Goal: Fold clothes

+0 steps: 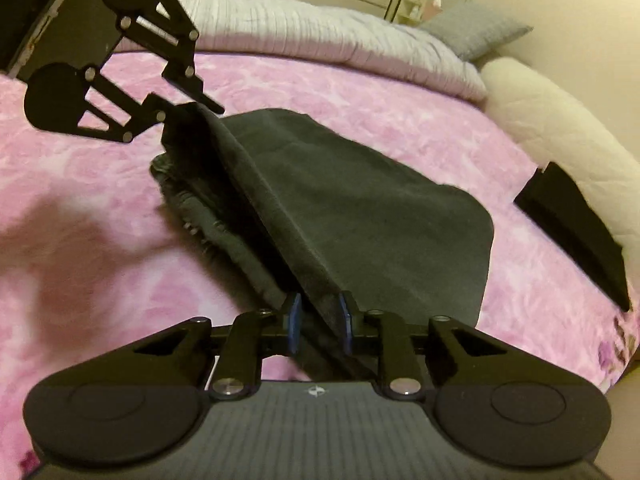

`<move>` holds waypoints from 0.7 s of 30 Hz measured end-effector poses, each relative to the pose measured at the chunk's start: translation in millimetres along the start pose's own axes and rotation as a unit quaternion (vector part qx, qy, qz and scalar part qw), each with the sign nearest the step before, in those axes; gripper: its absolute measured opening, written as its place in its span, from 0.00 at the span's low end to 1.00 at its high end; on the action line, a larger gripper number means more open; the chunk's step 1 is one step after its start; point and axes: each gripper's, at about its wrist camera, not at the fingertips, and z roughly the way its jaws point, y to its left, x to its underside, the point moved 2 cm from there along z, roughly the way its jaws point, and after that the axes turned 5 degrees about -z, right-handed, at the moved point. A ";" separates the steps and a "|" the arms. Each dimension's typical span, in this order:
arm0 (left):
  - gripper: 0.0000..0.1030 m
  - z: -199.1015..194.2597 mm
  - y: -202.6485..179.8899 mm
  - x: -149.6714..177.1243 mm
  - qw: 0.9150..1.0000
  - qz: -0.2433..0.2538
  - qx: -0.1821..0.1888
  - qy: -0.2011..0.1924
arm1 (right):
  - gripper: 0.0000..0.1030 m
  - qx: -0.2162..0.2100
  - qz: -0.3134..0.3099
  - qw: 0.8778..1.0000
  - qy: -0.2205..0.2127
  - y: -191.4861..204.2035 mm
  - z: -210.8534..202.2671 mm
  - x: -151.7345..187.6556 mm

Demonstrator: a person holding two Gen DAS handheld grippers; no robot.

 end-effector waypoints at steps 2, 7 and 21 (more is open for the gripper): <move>0.09 -1.2 -15.0 5.6 1.000 -0.002 -0.005 -0.004 | 0.02 -0.002 -0.013 1.000 0.011 5.3 12.5 6.0; 0.09 -2.0 -16.2 3.3 1.000 -0.025 -0.013 0.004 | 0.00 -0.019 -0.032 0.999 0.028 16.2 10.2 19.1; 0.08 5.5 -23.7 16.4 0.999 -0.005 -0.031 -0.020 | 0.25 -0.027 -0.072 0.995 -0.070 46.0 17.6 -27.0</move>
